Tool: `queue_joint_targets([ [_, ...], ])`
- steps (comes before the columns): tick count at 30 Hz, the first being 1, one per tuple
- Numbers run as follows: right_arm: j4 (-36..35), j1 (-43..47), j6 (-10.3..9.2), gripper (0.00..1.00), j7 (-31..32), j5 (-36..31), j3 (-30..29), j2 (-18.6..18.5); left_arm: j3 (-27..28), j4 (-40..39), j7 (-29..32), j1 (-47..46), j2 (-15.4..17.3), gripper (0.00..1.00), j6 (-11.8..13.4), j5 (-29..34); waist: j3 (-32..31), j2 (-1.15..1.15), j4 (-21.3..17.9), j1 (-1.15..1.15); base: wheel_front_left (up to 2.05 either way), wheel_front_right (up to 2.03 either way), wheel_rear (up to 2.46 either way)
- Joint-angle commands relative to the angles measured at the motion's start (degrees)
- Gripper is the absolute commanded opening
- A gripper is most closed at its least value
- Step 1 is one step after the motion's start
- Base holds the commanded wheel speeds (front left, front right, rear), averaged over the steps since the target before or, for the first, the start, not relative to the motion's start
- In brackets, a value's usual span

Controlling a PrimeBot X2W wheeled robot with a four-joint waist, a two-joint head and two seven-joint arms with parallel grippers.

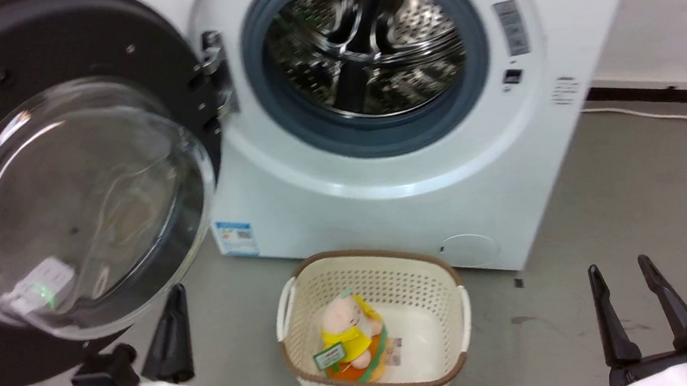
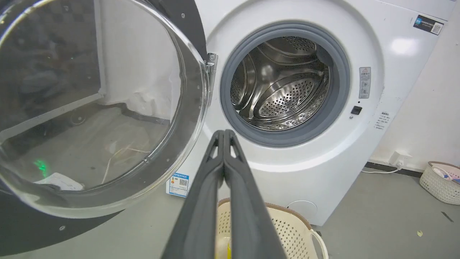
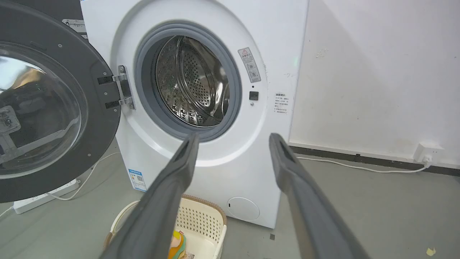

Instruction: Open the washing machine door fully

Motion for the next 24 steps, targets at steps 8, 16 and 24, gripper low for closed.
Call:
queue_joint_targets([
  [8, 0.3, 2.4, 0.05, 1.0, -0.2, 0.0, 1.0, 0.3, -1.2, -1.9, -0.3, 5.1, -2.4, 1.0, 1.6, 3.1, -2.5, 0.0, -4.9, 0.01, 0.0, 0.0, 0.0],
  [16, 1.3, 3.3, 0.05, 1.0, -0.2, 0.0, 1.2, 0.3, -4.0, -0.5, -0.3, 8.1, -3.3, 1.0, 1.2, 6.1, -3.4, 0.0, -6.2, 0.01, 0.0, 0.0, 0.0],
  [24, 1.9, 3.4, 0.05, 1.0, -0.2, 0.2, 1.2, 0.3, -4.3, 0.2, -0.3, 8.4, -3.7, 1.0, 1.5, 7.7, -3.5, 0.0, -6.5, 0.01, 0.0, 0.0, 0.0],
])
